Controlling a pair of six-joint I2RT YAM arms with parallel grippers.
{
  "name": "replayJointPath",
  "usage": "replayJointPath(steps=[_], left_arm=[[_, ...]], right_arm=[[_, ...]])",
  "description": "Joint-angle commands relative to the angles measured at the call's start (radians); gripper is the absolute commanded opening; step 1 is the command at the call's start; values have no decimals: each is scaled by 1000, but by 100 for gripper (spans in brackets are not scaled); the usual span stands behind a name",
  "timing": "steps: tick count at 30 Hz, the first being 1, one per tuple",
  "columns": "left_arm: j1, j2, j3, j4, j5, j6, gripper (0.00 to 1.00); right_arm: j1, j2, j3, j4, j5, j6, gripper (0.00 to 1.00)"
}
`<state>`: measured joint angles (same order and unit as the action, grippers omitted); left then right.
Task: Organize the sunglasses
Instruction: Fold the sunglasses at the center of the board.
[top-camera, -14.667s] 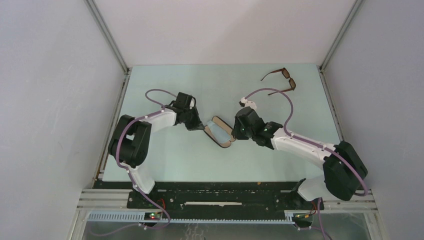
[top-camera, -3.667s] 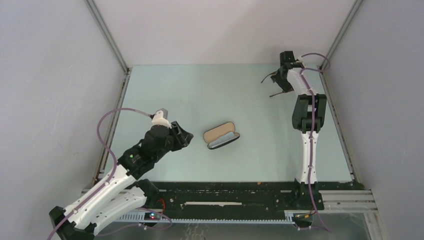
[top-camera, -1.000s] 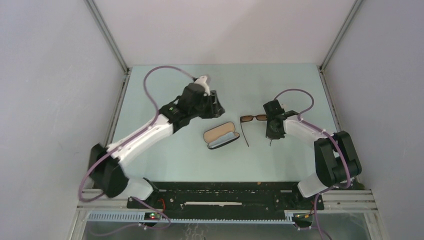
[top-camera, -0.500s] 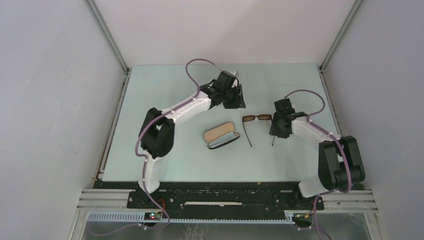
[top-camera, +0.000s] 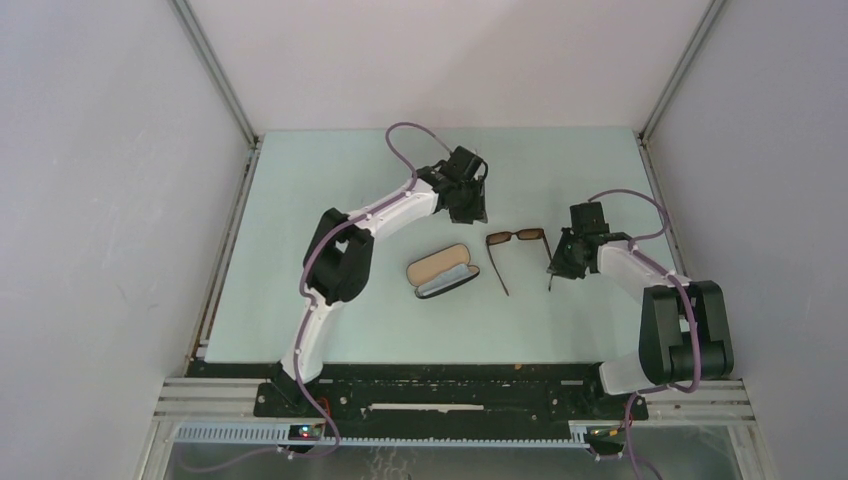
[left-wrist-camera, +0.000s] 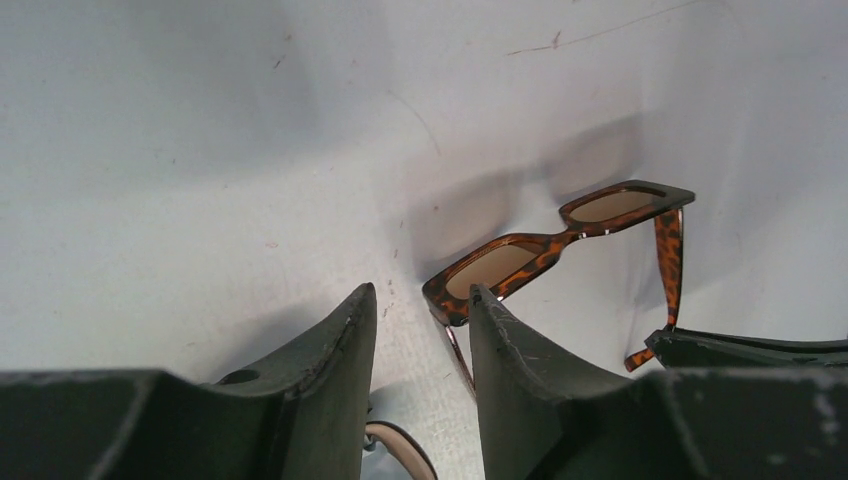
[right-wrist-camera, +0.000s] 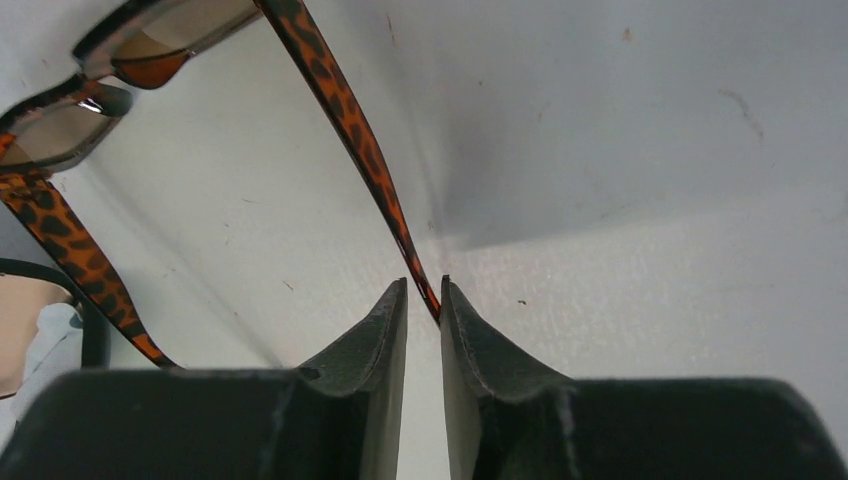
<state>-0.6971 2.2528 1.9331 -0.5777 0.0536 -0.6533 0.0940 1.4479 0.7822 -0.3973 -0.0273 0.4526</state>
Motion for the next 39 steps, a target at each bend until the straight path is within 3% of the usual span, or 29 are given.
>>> replayJointPath(steps=[1,23,30,34,39], left_arm=[[4,6,48,-36,-18,-17,44],[-17,29,26,-44,55,-8,43],[-8,-52,1,-15,1,32,45],[33,-15,74,-60,12,67,46],[67,88,193,-169,59,87,45]], right_arm=[[0,-18,-14,42,-27,29,25],[8,10,-6,44,-35,17,10],[103,20,36,-21,17,-66,0],[180,20,50,-60,101,-96,0],[187,23,55,-65,110,-108,0]])
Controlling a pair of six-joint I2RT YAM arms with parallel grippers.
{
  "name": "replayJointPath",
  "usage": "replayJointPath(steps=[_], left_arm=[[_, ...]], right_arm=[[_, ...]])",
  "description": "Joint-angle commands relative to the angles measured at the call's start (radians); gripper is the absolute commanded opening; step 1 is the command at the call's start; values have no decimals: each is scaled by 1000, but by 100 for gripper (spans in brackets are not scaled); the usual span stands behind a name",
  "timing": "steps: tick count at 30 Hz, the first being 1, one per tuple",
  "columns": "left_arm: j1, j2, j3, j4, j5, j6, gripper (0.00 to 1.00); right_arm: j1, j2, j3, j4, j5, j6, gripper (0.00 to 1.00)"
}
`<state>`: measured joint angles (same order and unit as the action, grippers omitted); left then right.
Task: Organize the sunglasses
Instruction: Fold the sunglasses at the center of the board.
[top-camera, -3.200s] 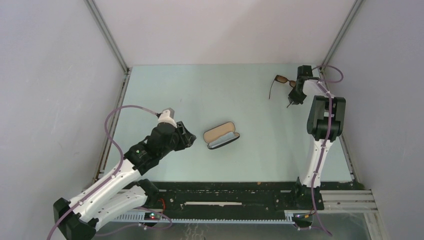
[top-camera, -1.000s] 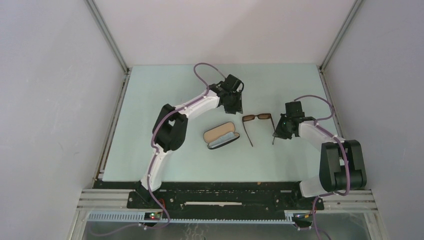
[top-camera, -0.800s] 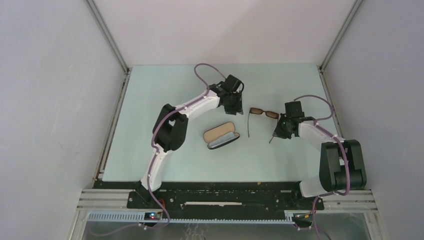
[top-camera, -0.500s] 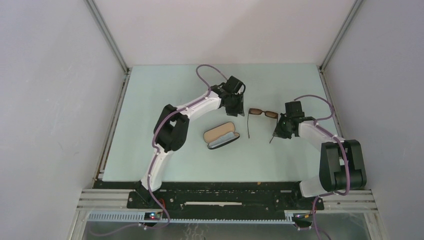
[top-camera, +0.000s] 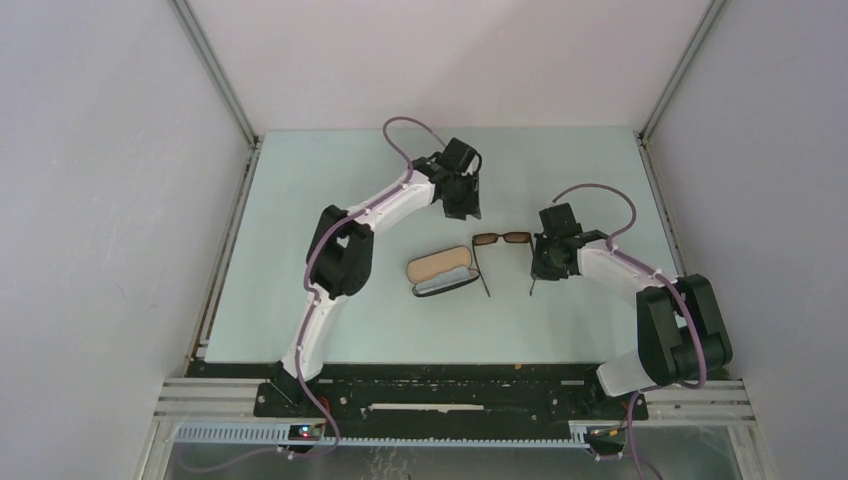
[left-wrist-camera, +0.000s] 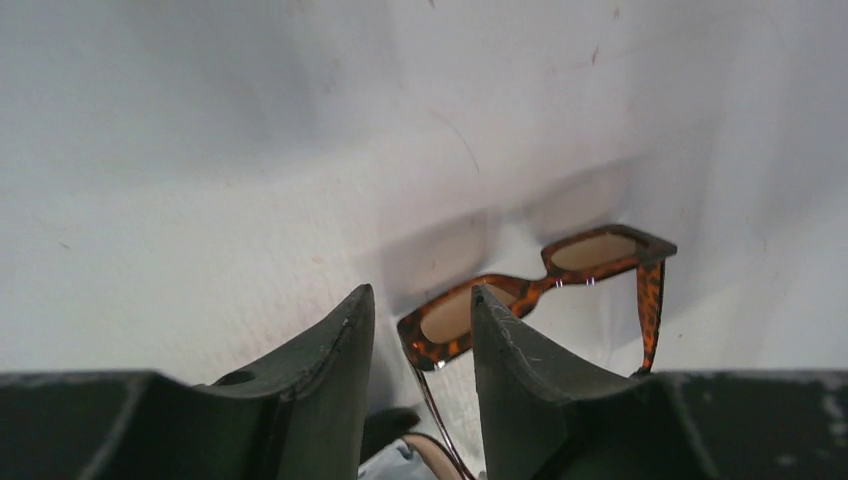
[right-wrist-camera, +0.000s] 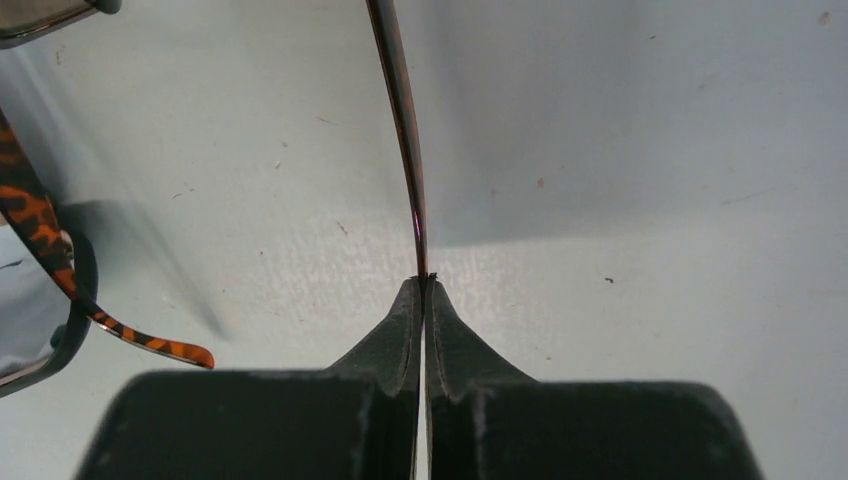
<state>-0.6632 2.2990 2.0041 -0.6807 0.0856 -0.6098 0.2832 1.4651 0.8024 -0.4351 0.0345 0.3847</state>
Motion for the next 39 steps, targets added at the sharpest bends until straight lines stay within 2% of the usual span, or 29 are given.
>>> replayJointPath(steps=[1,5,8,10,18,29,39], left_arm=[[32,52,134,-79,32,46,45],[22,50,118,-83,52,45,42],[8,34,102,-81,53,53,32],[1,31,103,-82,51,56,29],[-13,75,129,-106,65,53,26],[-47,47,79,-100,93,37,24],[-99,33,45,-111,130,24,24]], right_arm=[[-2,8,36,-26,46,-39,0],[0,21,44,-25,44,-33,0],[-1,27,52,-28,44,-32,0],[-2,29,57,-28,43,-33,0],[-1,22,66,-36,45,-32,0],[1,28,87,-39,42,-17,0],[-9,43,113,-37,52,142,0]])
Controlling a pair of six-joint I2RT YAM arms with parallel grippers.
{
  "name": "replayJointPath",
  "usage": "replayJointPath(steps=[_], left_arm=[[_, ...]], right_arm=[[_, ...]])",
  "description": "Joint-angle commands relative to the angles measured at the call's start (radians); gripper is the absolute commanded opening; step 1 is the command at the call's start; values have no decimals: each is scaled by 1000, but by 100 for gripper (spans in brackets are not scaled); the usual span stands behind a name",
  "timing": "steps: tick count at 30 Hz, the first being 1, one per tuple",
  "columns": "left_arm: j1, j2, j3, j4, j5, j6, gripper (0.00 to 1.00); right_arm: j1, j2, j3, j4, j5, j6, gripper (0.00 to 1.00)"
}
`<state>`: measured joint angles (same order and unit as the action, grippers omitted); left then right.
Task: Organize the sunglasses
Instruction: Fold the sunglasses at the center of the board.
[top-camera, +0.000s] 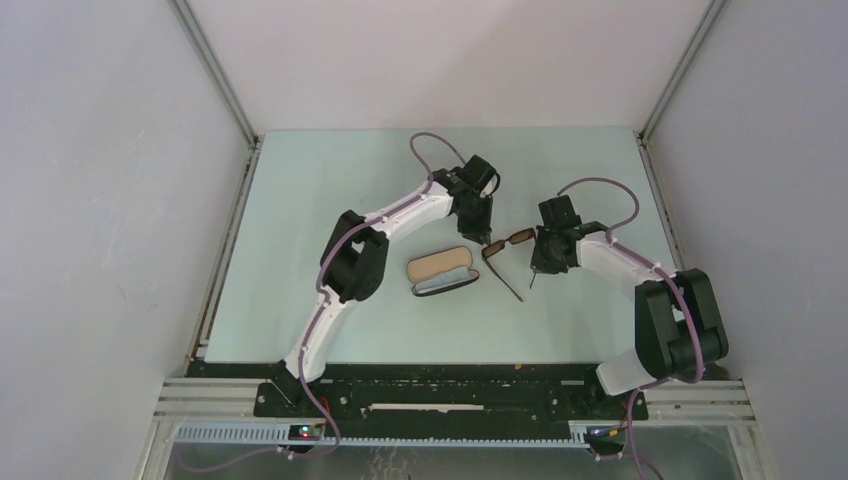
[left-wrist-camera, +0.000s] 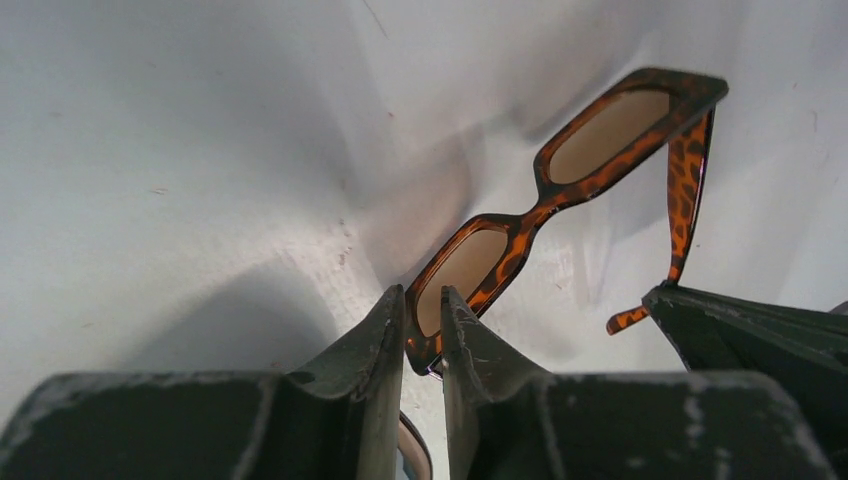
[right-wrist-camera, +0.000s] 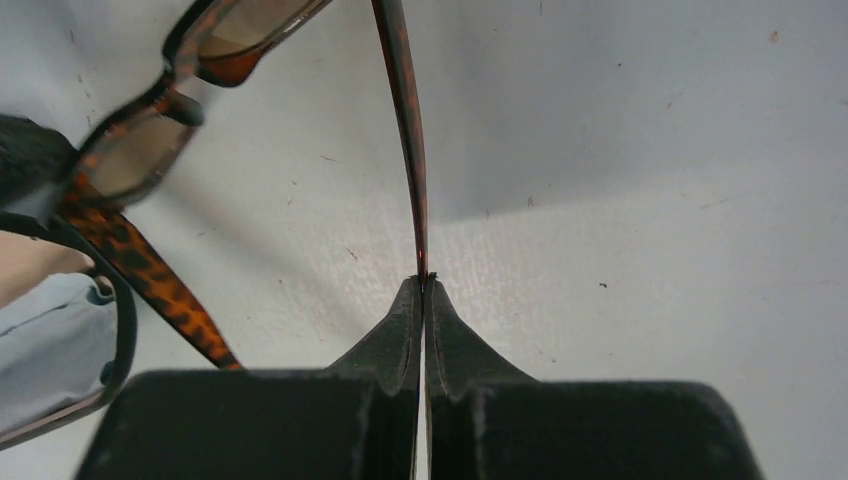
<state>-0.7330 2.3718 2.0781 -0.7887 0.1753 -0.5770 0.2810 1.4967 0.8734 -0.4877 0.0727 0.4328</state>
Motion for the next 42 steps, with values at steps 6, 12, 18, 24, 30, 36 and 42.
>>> replayJointPath(steps=[6,12,18,24,30,36,42], left_arm=[[-67,-15,-29,14,71,-31,24],[-85,-11,-39,58,129,-48,24],[-93,-16,-52,59,122,-46,24],[-95,-49,-93,62,75,-39,24],[-93,-68,-110,75,88,-34,24],[-88,-88,-113,79,69,-34,25],[-47,-93,-102,85,18,-45,27]], right_arm=[[11,41,63,44,-30,168,0],[37,86,102,62,-76,231,0],[65,135,140,66,-103,264,0],[71,100,141,37,-73,238,24],[78,-15,142,-32,24,195,46],[30,-129,109,-109,60,202,51],[-12,-344,-89,-147,78,444,51]])
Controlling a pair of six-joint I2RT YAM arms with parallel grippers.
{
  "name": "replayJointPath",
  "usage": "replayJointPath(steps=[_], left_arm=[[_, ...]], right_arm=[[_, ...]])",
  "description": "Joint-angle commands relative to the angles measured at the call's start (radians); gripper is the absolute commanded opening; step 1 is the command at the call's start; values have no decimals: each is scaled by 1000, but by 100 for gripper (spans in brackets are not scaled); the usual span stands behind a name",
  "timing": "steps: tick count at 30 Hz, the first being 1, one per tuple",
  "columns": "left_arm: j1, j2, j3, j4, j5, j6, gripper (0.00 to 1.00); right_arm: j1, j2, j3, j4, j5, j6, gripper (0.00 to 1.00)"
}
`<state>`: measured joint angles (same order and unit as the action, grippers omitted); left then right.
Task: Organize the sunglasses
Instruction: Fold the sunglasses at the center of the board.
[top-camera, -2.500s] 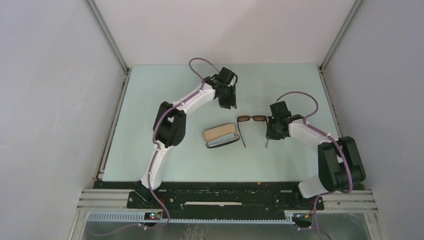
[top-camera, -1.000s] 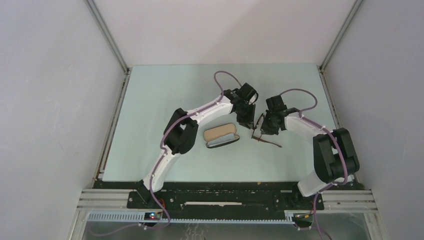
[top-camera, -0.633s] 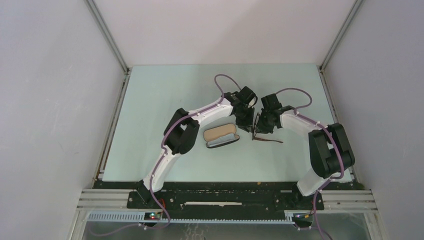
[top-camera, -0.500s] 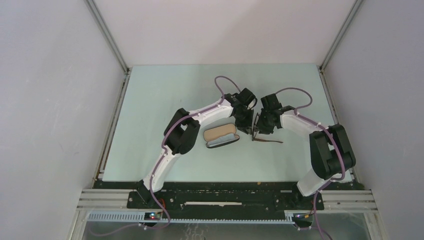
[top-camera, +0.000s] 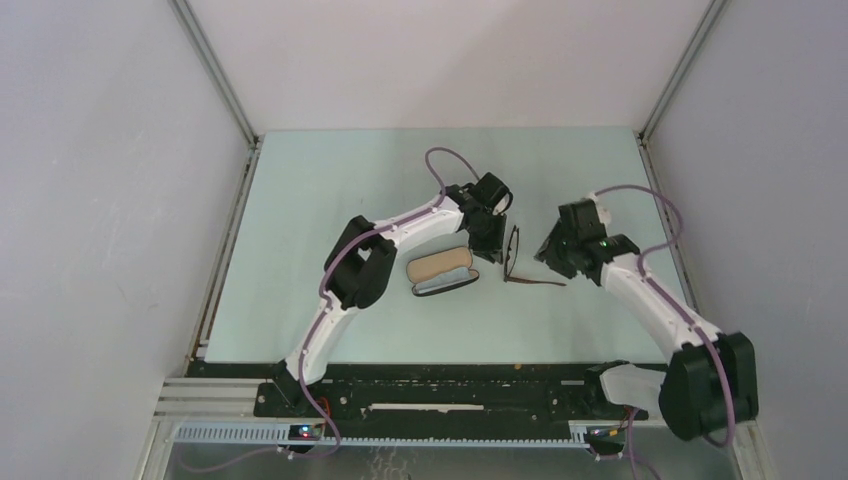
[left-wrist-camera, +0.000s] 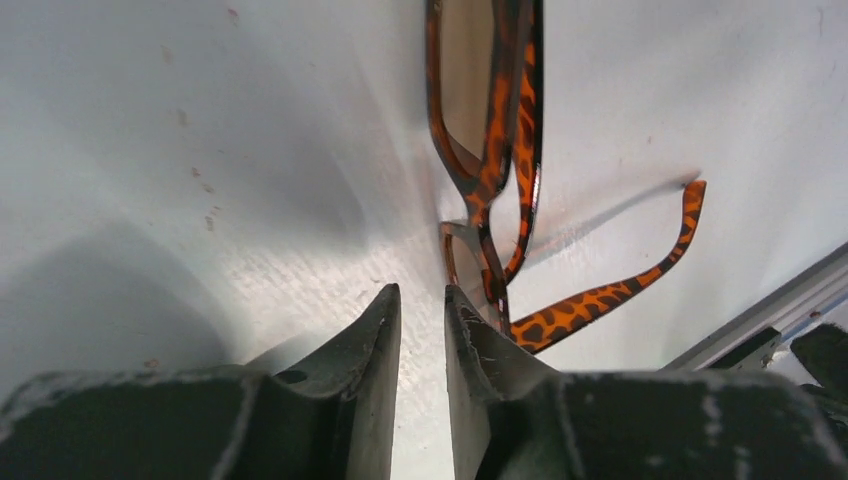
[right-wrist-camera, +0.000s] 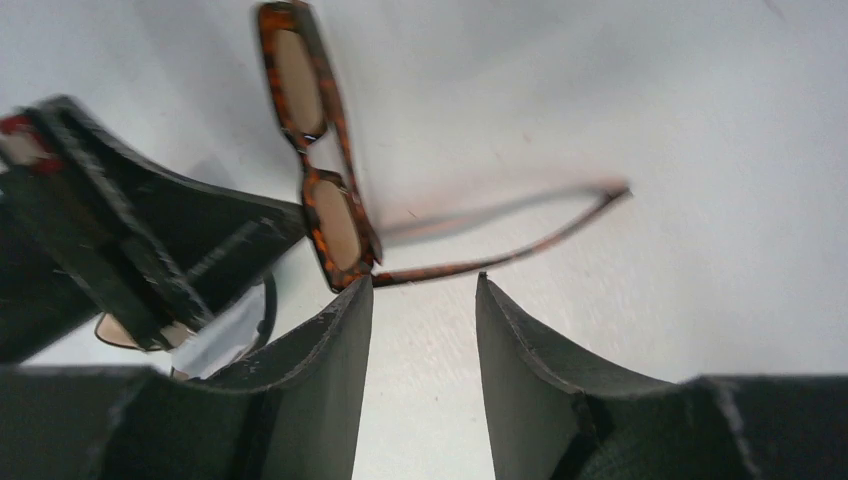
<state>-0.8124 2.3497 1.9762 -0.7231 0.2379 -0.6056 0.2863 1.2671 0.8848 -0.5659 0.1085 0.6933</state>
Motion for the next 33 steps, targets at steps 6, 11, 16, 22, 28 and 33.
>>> replayJointPath(steps=[6,11,16,22,28,33], left_arm=[[53,12,139,-26,-108,-10,28],[58,74,197,-50,-105,-8,28],[60,96,207,-41,-96,-14,29],[58,118,239,-43,-85,-17,29],[52,126,240,-48,-86,-15,30],[39,141,257,-66,-96,-7,30]], right_arm=[[-31,-190,-205,-48,44,427,55],[-46,-136,-202,-1,32,468,57],[-34,-69,-202,10,18,520,57],[-27,-16,-202,64,32,526,54],[-46,70,-182,113,23,468,47],[-43,89,-160,123,47,399,28]])
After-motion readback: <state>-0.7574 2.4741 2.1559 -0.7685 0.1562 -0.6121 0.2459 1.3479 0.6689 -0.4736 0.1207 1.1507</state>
